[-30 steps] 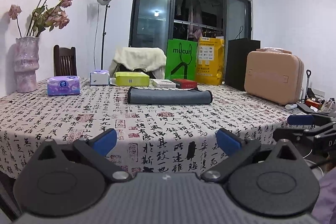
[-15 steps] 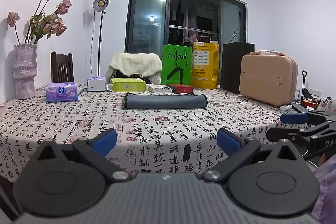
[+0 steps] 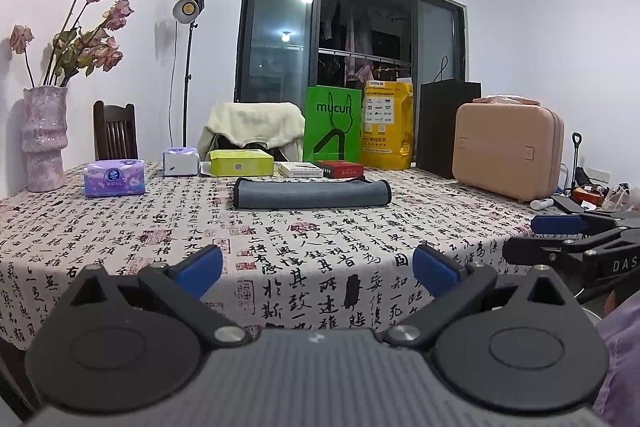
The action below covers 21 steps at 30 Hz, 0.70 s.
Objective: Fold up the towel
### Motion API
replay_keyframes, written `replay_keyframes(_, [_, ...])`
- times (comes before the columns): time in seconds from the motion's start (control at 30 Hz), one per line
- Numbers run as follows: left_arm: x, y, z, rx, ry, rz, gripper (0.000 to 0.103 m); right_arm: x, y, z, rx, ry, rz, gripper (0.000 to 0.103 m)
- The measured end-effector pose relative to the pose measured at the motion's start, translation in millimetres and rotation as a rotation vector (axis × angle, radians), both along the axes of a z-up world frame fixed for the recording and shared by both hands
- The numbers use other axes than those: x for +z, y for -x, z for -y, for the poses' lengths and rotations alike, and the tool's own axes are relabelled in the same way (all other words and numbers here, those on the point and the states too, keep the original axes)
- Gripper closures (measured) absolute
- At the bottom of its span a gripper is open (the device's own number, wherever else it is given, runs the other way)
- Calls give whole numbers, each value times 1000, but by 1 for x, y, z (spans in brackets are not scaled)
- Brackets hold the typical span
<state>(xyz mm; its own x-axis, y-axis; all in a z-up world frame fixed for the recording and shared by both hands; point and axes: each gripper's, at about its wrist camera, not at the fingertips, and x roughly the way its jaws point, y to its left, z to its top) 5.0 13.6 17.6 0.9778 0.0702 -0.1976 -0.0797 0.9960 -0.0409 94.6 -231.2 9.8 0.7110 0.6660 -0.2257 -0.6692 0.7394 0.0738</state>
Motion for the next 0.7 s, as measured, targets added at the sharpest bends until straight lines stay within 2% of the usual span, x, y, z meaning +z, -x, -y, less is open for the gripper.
replay_keyframes(0.7, [0, 1, 0, 4, -1, 2, 0, -1, 1, -3, 11, 13, 5, 0])
